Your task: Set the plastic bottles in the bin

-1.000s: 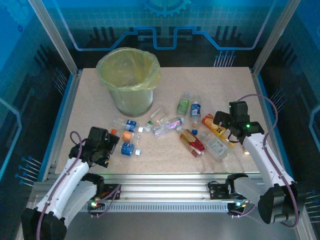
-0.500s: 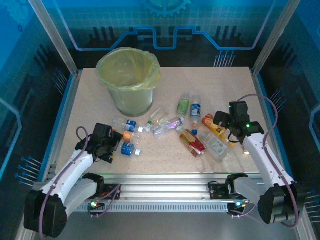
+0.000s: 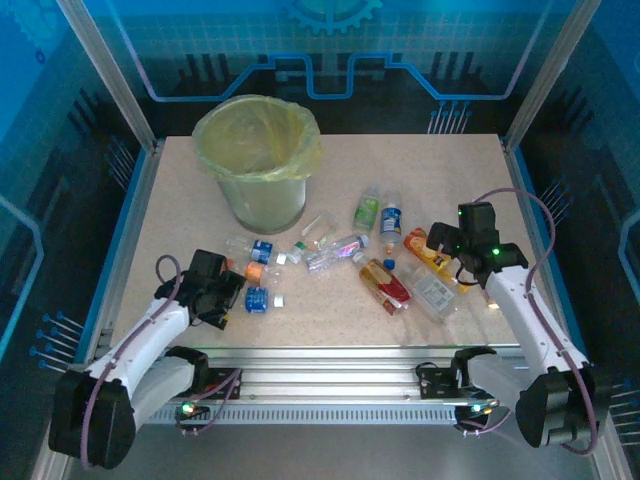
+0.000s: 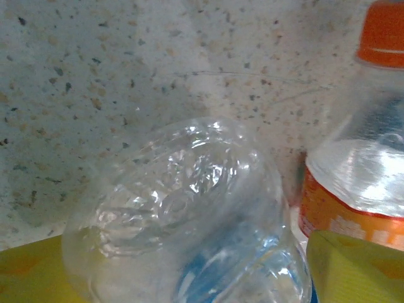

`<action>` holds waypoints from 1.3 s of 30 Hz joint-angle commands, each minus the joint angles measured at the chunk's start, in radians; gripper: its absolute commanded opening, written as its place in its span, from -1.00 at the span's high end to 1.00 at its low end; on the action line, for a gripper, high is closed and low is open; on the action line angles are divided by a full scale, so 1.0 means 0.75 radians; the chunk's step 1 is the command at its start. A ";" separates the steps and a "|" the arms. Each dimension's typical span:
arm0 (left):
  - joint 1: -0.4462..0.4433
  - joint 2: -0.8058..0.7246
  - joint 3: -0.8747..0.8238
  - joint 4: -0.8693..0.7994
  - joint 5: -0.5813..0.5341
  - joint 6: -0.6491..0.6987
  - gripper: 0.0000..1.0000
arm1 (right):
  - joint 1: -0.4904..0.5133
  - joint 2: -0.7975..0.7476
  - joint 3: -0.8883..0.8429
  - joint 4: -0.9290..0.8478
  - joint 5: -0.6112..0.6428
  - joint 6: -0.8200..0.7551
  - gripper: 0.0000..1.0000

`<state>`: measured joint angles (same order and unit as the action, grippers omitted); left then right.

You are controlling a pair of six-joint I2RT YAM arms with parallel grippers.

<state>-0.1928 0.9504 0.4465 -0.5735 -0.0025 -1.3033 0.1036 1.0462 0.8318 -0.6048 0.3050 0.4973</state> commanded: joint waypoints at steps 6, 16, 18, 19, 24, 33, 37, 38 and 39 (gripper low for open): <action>-0.011 0.120 -0.014 0.036 0.017 0.043 -0.62 | -0.016 0.018 0.020 0.003 -0.012 0.006 -0.99; -0.011 0.169 -0.011 0.064 0.008 0.048 -0.29 | -0.017 0.021 0.026 -0.003 -0.010 0.006 -0.99; -0.011 0.149 0.000 0.043 -0.009 0.056 -0.22 | -0.017 0.013 0.022 -0.005 -0.006 0.006 -0.99; -0.011 0.134 0.009 0.027 -0.019 0.064 -0.17 | -0.017 0.007 0.022 -0.006 -0.002 0.007 -0.99; -0.011 0.028 0.085 -0.078 -0.101 0.102 0.02 | -0.017 -0.028 0.016 -0.014 0.023 0.012 -0.99; -0.007 -0.183 0.337 -0.280 -0.402 0.341 0.06 | -0.017 -0.065 0.026 -0.028 0.046 0.006 -0.99; -0.006 -0.218 0.488 -0.287 -0.510 0.505 0.13 | -0.017 -0.081 0.024 -0.021 0.036 -0.001 -0.99; -0.007 -0.219 0.522 -0.281 -0.529 0.544 0.13 | -0.017 -0.085 0.022 -0.019 0.033 -0.002 -0.99; -0.007 -0.219 0.562 -0.276 -0.547 0.587 0.16 | -0.017 -0.090 0.020 -0.016 0.031 0.000 -0.99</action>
<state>-0.1940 0.7986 0.7948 -0.7540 -0.3141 -1.0035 0.1036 1.0016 0.8322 -0.6125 0.3168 0.4973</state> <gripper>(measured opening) 0.586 0.997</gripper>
